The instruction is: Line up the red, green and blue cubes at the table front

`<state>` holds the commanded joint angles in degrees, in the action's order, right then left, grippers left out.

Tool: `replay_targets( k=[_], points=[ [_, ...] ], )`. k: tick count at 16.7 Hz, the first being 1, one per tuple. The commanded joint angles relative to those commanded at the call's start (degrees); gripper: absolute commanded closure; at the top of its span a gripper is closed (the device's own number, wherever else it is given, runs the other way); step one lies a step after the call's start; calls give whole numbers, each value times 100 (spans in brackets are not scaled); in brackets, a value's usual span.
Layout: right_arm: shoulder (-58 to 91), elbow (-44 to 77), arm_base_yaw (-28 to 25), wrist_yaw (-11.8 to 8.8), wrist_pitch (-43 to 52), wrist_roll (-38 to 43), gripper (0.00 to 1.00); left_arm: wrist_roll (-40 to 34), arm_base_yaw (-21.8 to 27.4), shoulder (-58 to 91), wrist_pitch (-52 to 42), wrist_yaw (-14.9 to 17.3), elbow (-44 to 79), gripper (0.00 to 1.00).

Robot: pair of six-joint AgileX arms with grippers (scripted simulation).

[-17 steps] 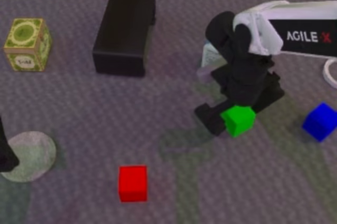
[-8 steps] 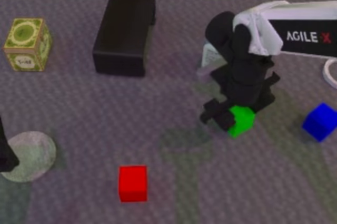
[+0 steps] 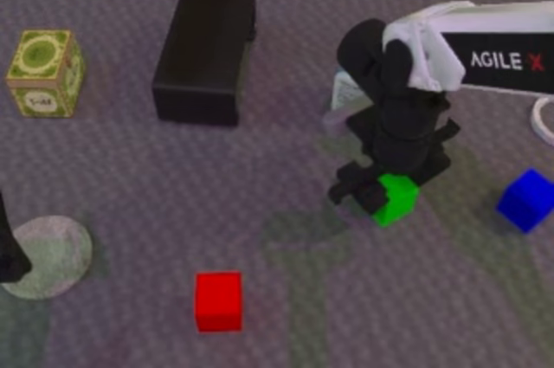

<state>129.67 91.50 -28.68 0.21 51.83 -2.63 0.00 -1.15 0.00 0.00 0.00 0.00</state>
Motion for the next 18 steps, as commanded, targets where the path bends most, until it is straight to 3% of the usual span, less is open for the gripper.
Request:
replay_targets(
  k=[6,13,18],
  points=[
    [-44,28,7,1,33,1,100,0,0,0,0,0,0,0],
    [-463,826,-36,-2,1282,-5,100,0,0,0,0,0,0,0],
    [-499,867,-7,-5,1348,3,100,0,0,0,0,0,0,0]
  ],
)
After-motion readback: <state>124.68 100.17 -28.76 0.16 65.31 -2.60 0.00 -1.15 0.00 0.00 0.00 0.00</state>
